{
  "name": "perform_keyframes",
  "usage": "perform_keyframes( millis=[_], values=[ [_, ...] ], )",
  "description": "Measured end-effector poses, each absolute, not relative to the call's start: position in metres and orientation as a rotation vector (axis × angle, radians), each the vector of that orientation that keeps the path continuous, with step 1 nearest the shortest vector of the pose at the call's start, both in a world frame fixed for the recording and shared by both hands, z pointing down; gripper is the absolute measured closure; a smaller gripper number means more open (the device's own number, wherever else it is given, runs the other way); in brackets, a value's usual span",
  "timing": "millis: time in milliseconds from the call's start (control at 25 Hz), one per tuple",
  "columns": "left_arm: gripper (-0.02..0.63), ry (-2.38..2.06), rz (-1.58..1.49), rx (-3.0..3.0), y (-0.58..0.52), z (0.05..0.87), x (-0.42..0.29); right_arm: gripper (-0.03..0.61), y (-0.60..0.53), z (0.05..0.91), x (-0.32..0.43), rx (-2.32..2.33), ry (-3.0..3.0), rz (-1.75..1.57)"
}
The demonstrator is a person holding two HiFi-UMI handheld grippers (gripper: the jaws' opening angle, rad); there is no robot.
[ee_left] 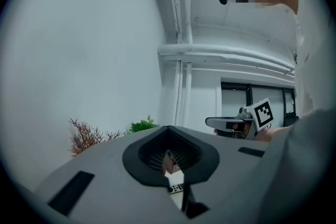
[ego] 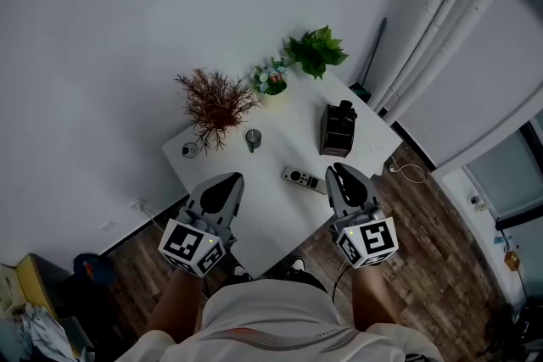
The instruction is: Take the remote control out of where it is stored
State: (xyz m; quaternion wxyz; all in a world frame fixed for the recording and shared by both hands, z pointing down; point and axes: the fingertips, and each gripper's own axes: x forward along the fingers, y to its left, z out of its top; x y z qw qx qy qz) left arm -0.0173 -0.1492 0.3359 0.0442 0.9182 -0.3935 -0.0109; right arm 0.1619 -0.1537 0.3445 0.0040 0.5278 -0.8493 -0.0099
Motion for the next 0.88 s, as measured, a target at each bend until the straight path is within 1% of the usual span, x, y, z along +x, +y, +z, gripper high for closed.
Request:
perform_keyframes(
  millis=[320,600,640,880],
  values=[
    [0.609,-1.210,-0.021,2.791,-0.154,0.339,-0.019,0.523,-0.169,0.350,0.177,1.702,-2.606,-0.019],
    [0.609,-1.220,0.013,2.771,-0.159,0.348,-0.015,0.520,-0.208,0.372,0.224,1.880,-2.452,0.091],
    [0.609,-1.224,0.017,2.765,-0.159,0.349,-0.014,0.513,-0.215,0.375,0.234,1.918,-2.420,0.114],
    [0.609,-1.266,0.061,2.719,-0.166,0.363,-0.011,0.404,-0.280,0.423,0.283,2.120,-2.215,0.333]
  ],
)
